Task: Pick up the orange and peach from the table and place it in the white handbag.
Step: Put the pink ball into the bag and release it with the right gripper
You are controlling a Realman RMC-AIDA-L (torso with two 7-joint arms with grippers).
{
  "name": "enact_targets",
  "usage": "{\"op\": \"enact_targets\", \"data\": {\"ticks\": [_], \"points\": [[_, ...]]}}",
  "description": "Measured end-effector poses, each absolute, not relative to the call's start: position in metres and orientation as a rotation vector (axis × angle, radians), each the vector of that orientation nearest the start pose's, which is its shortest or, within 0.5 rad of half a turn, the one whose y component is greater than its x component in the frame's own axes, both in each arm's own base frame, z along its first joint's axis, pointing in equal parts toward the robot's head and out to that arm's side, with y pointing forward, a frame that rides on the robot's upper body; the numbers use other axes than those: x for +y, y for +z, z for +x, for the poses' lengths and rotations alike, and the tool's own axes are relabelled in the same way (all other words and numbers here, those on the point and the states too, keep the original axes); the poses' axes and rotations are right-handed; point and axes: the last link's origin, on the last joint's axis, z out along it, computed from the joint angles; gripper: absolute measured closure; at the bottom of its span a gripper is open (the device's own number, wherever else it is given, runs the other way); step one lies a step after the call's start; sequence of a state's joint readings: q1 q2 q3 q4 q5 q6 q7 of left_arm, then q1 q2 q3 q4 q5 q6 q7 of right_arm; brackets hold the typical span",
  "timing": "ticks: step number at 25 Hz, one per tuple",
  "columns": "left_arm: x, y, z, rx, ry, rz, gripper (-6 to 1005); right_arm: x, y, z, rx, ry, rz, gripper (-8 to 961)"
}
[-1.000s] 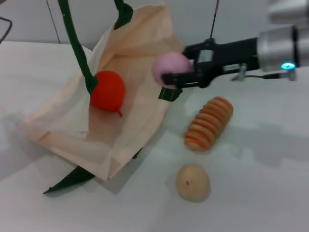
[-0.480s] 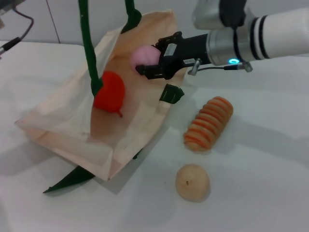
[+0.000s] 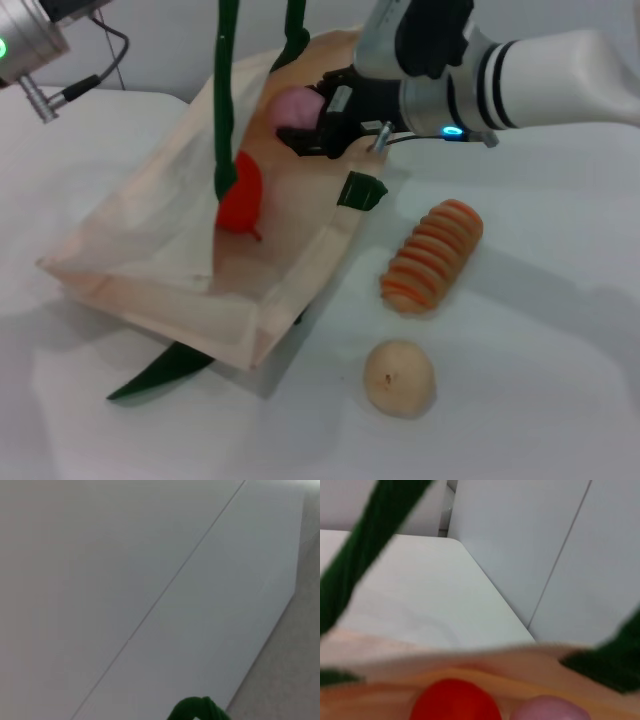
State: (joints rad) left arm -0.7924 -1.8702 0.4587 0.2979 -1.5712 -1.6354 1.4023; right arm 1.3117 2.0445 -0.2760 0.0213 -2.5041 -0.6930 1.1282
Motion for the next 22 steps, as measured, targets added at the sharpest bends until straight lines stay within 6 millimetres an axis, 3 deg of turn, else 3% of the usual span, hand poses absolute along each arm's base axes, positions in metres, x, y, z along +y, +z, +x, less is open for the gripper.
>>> {"op": "enact_targets", "data": {"ticks": [9,22], "points": [[0.415,0.085,-0.171,-0.954,-1.573,-2.376,851,0.458,-0.118,0.069,-0.036,0.176,-2.679,350],[0.416,0.081,-0.167,-0.957,-1.574,-2.378,847,0.447,-0.129,0.056,-0.290,0.211,-2.668,335]]}}
